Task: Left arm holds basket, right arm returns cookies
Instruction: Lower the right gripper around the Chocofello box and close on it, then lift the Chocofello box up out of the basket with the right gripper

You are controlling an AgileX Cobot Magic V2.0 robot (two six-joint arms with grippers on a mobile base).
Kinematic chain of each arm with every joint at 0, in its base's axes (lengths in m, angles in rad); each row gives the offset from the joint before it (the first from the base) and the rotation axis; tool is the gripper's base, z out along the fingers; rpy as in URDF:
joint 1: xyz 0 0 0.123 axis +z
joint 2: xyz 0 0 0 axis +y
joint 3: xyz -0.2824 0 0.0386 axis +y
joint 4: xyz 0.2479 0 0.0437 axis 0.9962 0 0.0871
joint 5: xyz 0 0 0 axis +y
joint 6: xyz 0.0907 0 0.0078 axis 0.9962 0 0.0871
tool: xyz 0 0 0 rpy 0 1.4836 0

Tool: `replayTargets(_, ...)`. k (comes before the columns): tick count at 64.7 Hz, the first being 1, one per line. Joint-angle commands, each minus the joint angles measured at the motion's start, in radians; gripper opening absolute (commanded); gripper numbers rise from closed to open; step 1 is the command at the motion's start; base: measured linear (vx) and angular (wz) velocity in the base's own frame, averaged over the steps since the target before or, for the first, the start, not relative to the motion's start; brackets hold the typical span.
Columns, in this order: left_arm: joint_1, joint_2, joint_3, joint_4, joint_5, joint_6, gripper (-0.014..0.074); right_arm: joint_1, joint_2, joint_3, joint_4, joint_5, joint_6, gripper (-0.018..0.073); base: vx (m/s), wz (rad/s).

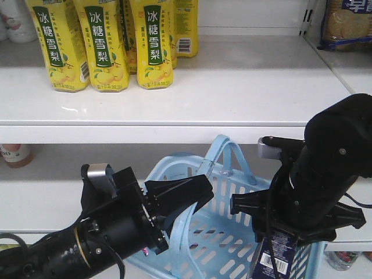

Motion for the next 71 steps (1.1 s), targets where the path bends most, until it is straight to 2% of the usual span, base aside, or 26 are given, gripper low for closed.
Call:
replayTargets(1, 0.029, -0.039, -0.039, -0.233, -0.249, 0.026, 0.0, -0.004, -0.024, -0.022, -0.038, 0.053, -0.01, 0.0302, 0.0, 0.0)
replayTargets(22, 0.029, -0.039, -0.039, -0.233, -0.249, 0.026, 0.0, -0.004, -0.024, -0.022, -0.049, 0.036, -0.019, -0.0017, 0.0, 0.0)
replayTargets(36, 0.029, -0.039, -0.039, -0.233, -0.249, 0.026, 0.0, -0.004, -0.027, -0.022, -0.024, 0.027, -0.089, -0.0011, 0.0, 0.0)
replayTargets(59, 0.029, -0.039, -0.039, -0.233, -0.249, 0.026, 0.0, -0.004, -0.113, -0.025, -0.017, -0.005, -0.089, -0.0006, 0.0, 0.0)
replayTargets(71, 0.029, -0.039, -0.039, -0.233, -0.249, 0.026, 0.0, -0.004, -0.174, -0.025, 0.029, -0.034, -0.091, -0.0003, 0.0, 0.0)
